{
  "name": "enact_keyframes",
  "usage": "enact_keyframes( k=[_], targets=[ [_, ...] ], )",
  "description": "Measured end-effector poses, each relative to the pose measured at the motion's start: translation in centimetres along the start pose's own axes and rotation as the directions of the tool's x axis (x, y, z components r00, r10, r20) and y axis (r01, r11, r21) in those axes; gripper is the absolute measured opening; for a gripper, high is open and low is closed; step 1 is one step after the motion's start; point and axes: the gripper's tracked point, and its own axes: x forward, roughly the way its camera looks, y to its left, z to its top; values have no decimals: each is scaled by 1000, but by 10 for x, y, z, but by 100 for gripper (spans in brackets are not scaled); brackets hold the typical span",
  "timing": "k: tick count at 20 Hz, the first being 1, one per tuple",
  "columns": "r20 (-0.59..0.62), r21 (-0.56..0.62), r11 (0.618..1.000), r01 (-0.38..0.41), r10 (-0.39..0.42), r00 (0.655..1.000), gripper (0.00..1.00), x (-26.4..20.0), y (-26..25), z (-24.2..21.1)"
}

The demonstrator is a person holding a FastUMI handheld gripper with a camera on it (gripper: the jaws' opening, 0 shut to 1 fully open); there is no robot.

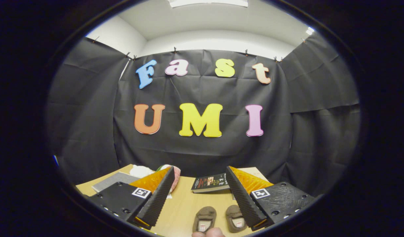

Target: Open the storage box then place both shoes into the box .Put the left shoe in first, then the right shoe, with the right side of both shoes facing outward in a uniform manner.

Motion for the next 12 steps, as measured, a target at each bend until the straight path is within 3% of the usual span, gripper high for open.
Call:
enact_keyframes(
  k=[7,12],
  targets=[
    [-40,53,993,-107,109,993,95,15,19,-13],
    [-103,158,968,-193,211,972,95,33,40,-42]
  ],
)
